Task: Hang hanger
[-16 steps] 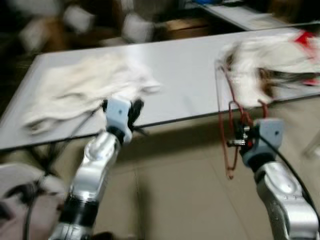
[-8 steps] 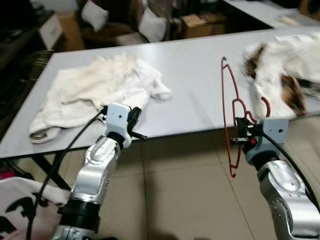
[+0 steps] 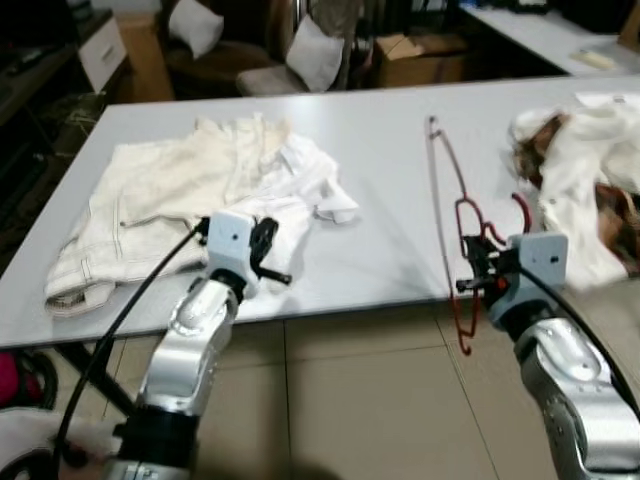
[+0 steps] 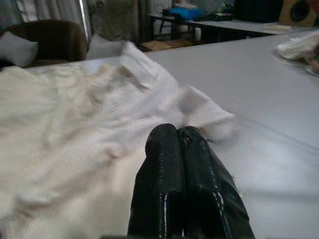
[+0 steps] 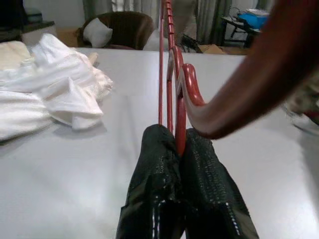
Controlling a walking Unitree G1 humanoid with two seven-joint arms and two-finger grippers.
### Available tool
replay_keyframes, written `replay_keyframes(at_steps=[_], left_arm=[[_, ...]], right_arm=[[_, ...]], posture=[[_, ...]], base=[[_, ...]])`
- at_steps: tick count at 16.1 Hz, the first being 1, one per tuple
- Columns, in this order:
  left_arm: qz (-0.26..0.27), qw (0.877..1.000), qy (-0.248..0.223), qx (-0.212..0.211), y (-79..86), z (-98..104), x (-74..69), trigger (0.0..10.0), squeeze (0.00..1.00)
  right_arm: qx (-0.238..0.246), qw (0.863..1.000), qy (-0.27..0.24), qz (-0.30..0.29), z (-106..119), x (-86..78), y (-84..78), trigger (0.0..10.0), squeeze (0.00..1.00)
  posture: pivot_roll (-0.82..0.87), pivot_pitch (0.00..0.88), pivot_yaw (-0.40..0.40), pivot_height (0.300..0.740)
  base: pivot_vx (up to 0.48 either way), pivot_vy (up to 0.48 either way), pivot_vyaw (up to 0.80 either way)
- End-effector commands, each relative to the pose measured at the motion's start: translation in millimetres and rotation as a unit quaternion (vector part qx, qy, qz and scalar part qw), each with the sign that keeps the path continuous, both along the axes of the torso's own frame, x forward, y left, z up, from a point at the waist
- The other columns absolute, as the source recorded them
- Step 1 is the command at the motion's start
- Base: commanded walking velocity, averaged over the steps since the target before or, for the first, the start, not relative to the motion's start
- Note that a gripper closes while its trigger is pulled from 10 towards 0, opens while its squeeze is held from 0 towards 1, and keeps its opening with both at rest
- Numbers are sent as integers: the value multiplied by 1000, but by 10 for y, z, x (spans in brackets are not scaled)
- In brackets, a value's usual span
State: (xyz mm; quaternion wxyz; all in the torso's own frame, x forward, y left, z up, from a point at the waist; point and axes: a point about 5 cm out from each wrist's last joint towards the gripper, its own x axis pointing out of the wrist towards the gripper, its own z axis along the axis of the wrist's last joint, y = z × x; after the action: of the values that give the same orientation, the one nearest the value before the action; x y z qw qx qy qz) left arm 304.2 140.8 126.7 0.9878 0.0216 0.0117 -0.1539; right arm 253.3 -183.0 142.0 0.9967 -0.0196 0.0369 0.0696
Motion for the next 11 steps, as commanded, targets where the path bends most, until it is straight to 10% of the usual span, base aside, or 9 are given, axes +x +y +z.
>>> replay_keyframes(at_steps=[1,3,4,5,10,11], left_arm=[[17,1000,2,1,103,-9,-14,10000,0],[17,1000,11,16,130,-14,25,10000,0],[6,1000,3,2,130,18,46,10000,937],[-12,1000,3,-2,115,37,63,10000,1000],[-54,991,56,110,132,-132,178,10000,1000],[-48,988,62,131,141,-162,229,10000,0]], right_arm=[[3,1000,0,17,1,6,63,10000,0],[3,1000,-2,18,11,10,75,10000,0],[4,1000,-2,18,14,13,81,10000,0],[5,1000,-3,18,15,15,81,10000,0],[-9,999,28,-29,-97,-14,-39,10000,0],[-3,999,30,-37,-108,-38,-68,10000,0]], posture=[[-156,0,12,740],[-155,0,16,740],[-155,0,18,740],[-153,0,20,740],[-168,0,46,740],[-176,0,54,740]], base=[[266,0,0],[0,0,0],[0,0,0],[0,0,0],[0,0,0],[0,0,0]])
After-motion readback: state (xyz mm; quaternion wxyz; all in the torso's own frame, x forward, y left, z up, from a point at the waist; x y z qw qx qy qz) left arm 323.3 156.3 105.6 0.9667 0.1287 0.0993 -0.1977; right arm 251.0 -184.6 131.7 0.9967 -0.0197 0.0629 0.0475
